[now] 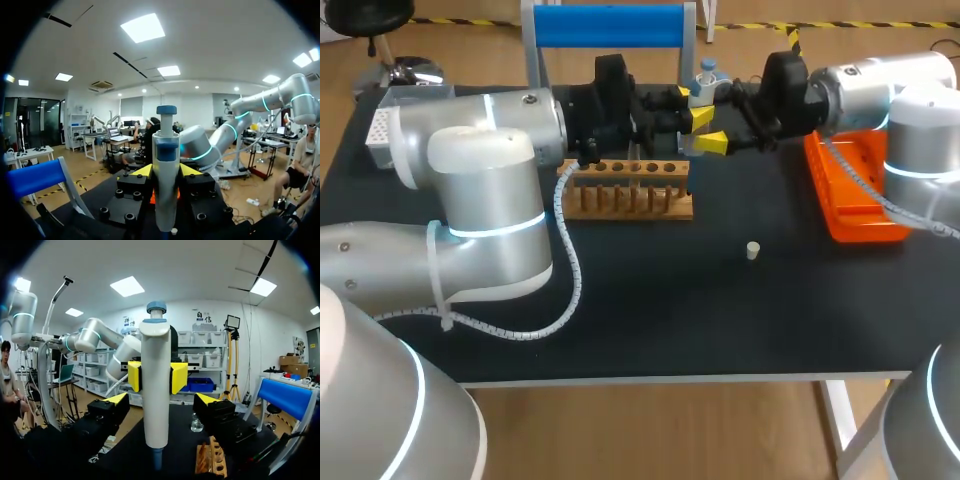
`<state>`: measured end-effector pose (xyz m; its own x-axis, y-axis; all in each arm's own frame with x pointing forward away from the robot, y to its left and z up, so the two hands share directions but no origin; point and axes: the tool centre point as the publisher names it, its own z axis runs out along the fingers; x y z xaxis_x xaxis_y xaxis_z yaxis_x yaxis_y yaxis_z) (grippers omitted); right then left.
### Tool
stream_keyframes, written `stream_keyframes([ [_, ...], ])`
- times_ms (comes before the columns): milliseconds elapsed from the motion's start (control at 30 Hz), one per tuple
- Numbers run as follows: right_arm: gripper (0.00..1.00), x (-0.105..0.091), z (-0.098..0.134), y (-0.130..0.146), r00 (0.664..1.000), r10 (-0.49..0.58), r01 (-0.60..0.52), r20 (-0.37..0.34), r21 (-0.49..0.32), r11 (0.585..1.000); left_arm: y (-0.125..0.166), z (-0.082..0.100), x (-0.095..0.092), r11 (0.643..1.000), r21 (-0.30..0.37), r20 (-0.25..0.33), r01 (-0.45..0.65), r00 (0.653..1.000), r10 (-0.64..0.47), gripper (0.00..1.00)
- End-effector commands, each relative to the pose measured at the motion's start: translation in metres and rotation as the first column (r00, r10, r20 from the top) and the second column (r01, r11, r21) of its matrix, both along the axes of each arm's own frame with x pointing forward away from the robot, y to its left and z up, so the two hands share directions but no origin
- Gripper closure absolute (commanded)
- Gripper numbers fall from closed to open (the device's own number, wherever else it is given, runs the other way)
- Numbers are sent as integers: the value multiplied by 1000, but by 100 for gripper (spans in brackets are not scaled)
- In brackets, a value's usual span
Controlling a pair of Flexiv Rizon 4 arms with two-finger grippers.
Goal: Invert the test tube, pick up the pipette, mount the tip to pipette, aspirate from beaker and dispense into the tube, eject the tip, return the pipette, and cap with the stopper.
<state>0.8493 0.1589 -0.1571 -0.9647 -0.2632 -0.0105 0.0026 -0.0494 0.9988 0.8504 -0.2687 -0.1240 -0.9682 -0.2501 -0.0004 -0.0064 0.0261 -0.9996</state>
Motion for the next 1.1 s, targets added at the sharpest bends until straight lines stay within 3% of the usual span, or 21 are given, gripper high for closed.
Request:
stream_keyframes([
  [33,0,0,1,-12,1000,-2,2,-2,4,1000,0,1,0,1000,2,-1,1,1000,-1,100],
  [300,0,6,2,-36,999,-36,36,-3,21,999,0,1,0,1000,2,-1,1,1000,-1,100],
  [500,0,25,2,-54,995,-101,101,-5,26,995,0,1,0,1000,2,-1,1,1000,-1,100],
  [633,0,46,1,-59,989,-145,145,6,5,989,0,1,0,1000,2,-1,1,1000,-1,100],
  [833,0,92,12,-57,976,-216,216,27,-10,976,0,1,0,1000,2,-1,1,1000,-1,100],
  [1100,0,137,25,-33,964,-262,263,43,-39,964,0,1,0,1000,2,-1,1,1000,-1,100],
])
